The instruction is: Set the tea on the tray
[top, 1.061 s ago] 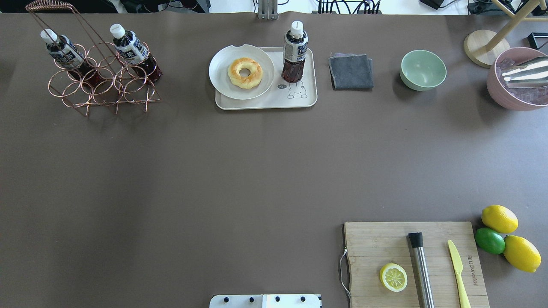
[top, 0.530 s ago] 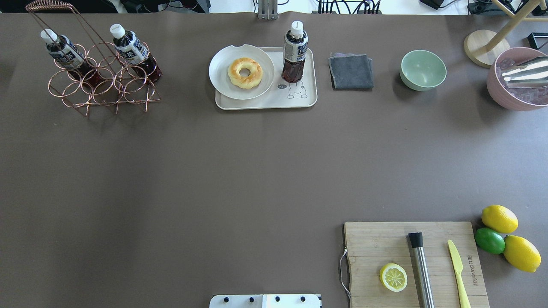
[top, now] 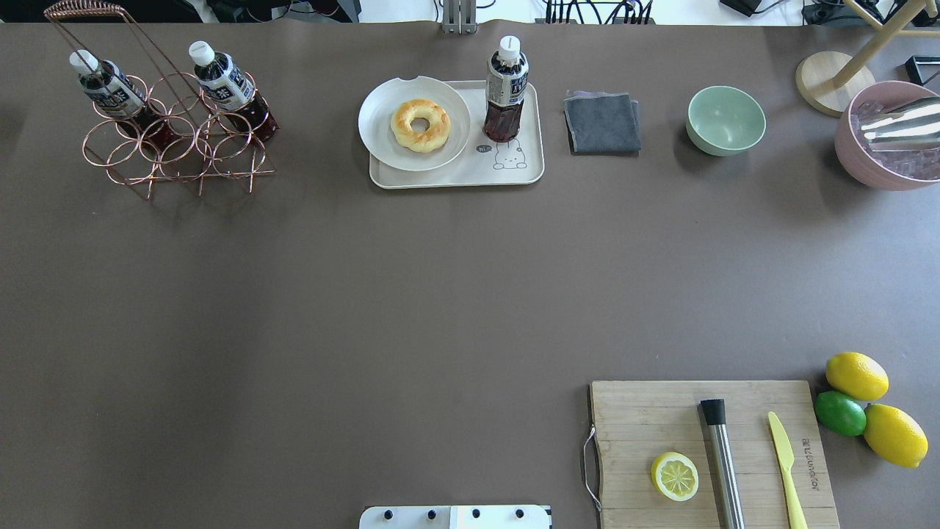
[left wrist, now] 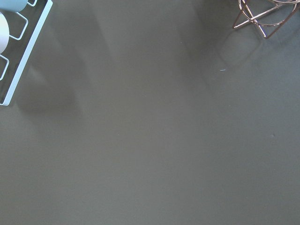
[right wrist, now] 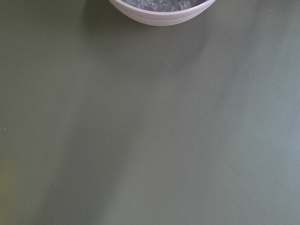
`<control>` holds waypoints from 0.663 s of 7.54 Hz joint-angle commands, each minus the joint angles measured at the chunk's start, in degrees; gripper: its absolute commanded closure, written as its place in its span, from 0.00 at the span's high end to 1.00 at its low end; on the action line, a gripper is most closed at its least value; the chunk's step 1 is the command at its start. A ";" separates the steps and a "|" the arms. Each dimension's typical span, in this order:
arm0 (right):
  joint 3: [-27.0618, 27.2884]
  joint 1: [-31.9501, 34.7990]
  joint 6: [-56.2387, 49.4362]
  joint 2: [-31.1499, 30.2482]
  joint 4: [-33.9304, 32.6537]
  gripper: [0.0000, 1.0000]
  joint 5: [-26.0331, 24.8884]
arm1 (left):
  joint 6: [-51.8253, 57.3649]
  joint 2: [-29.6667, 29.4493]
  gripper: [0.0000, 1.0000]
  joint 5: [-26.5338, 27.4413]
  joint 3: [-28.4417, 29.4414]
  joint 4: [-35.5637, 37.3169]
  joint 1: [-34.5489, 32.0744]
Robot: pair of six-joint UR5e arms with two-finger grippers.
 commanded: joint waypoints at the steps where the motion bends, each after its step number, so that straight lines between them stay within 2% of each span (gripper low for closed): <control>1: 0.03 0.09 -0.09 -0.35 0.07 1.00 0.13 | -0.04 0.34 0.97 0.02 -0.07 0.17 -0.28; 5: 0.03 0.53 0.00 0.17 -0.02 1.00 -0.22 | -2.68 1.31 0.98 -2.18 -1.56 0.26 -1.95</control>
